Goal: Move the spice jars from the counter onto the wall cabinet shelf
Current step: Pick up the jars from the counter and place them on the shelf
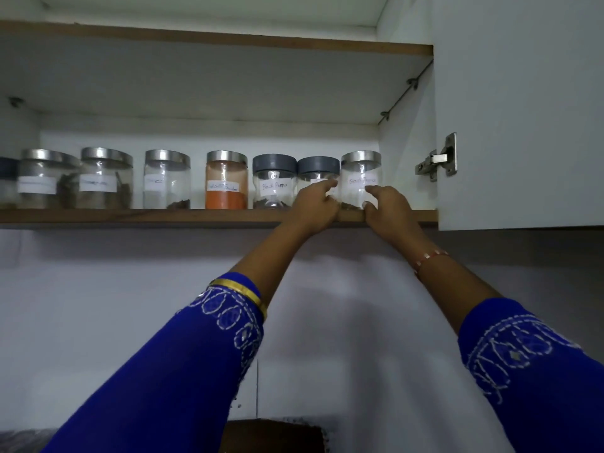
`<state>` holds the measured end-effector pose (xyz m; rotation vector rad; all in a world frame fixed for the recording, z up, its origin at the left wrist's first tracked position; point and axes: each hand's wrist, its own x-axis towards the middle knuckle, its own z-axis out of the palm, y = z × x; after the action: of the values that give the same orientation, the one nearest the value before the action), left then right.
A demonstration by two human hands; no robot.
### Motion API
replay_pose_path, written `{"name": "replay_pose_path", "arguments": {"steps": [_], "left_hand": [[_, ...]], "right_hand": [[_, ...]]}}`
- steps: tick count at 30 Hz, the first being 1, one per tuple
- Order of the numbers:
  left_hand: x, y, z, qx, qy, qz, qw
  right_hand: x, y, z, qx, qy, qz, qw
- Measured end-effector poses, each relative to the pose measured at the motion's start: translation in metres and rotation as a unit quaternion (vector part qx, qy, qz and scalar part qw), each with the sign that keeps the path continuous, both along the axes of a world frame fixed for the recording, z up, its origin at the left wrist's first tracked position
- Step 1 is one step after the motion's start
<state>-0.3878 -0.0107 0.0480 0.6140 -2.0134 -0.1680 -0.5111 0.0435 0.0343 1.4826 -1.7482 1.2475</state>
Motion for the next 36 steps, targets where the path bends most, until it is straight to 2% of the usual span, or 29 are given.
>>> {"name": "replay_pose_path", "arguments": {"steps": [5,12,17,21,24,36], "left_hand": [[0.058,-0.017,-0.008,-0.023,0.028,0.046,0.998],[0.128,-0.042,-0.005,-0.018,0.024,0.11,0.993],[0.145,-0.054,0.001,-0.024,-0.049,0.122,0.991],[0.145,-0.059,0.006,-0.04,-0.145,0.091,0.984],[0.137,-0.065,0.014,-0.047,-0.186,0.073,0.979],[0.134,-0.092,0.019,-0.022,-0.273,0.165,0.948]], "right_hand": [[0.045,-0.015,0.0,-0.008,0.009,0.048,0.999],[0.105,-0.042,0.014,0.001,-0.038,0.071,0.997],[0.118,-0.057,0.031,0.03,-0.117,0.048,0.991],[0.12,-0.066,0.046,0.044,-0.165,0.062,0.983],[0.121,-0.073,0.053,0.065,-0.187,0.078,0.977],[0.127,-0.097,0.055,0.084,-0.166,0.069,0.98]]}}
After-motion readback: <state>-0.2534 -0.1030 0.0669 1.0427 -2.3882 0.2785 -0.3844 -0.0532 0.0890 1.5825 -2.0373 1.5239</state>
